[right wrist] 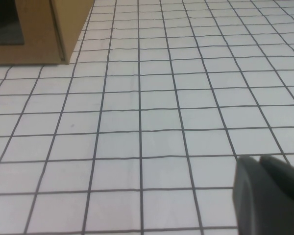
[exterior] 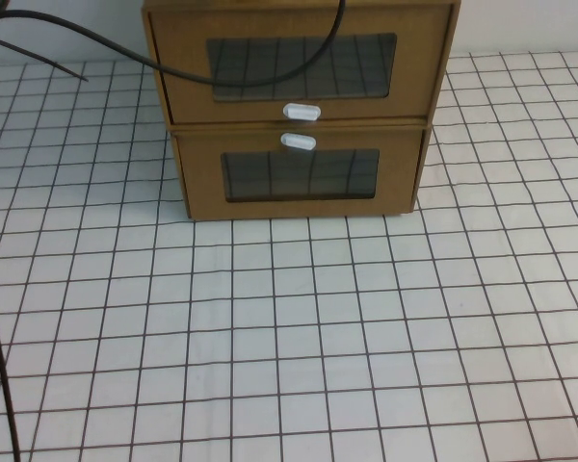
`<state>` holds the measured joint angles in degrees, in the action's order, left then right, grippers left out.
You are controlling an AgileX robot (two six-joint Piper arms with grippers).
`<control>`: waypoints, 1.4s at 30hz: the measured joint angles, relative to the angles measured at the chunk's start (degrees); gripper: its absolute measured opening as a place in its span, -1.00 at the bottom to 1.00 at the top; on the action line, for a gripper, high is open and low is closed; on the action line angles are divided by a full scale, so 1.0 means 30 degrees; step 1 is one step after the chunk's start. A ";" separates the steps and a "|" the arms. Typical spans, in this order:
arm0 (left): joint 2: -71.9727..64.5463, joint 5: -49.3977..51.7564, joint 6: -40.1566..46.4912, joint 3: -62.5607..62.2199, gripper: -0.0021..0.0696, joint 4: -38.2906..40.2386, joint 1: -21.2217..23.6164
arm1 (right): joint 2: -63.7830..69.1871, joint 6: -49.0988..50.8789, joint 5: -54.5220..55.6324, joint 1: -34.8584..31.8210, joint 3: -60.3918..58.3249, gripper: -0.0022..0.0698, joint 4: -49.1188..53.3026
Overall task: Open the shoe box
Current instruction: 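Pull the top drawer of the cardboard box fully open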
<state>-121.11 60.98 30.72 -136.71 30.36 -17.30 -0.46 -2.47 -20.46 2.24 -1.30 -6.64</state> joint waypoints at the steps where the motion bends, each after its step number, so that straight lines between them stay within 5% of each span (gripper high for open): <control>1: -0.0050 -0.0085 0.0000 0.0000 -0.96 0.0042 -0.0015 | 0.0000 0.0000 0.0000 0.0000 0.0000 -0.98 0.0000; 12: -0.0240 -0.0520 0.0028 -0.0058 -0.96 0.0225 -0.0092 | 0.0000 0.0000 0.0372 0.0000 0.0000 -0.98 -0.0335; 25: -0.0240 -0.0526 0.0028 -0.0058 -0.96 0.0225 -0.0092 | 0.0000 0.0000 0.6257 0.0000 -0.0027 -0.98 -1.1970; 32: -0.0240 -0.0559 0.0028 -0.0058 -0.96 0.0225 -0.0092 | 0.1251 0.0000 0.1966 0.0000 0.2730 -0.98 -1.2972; 42: -0.0240 -0.0559 0.0028 -0.0058 -0.96 0.0225 -0.0092 | 1.1691 -0.4249 -0.5854 0.0000 1.0758 -0.98 -0.9545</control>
<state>-121.82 59.30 30.81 -136.88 31.03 -17.58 34.62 -15.22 -38.02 2.24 30.98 -35.28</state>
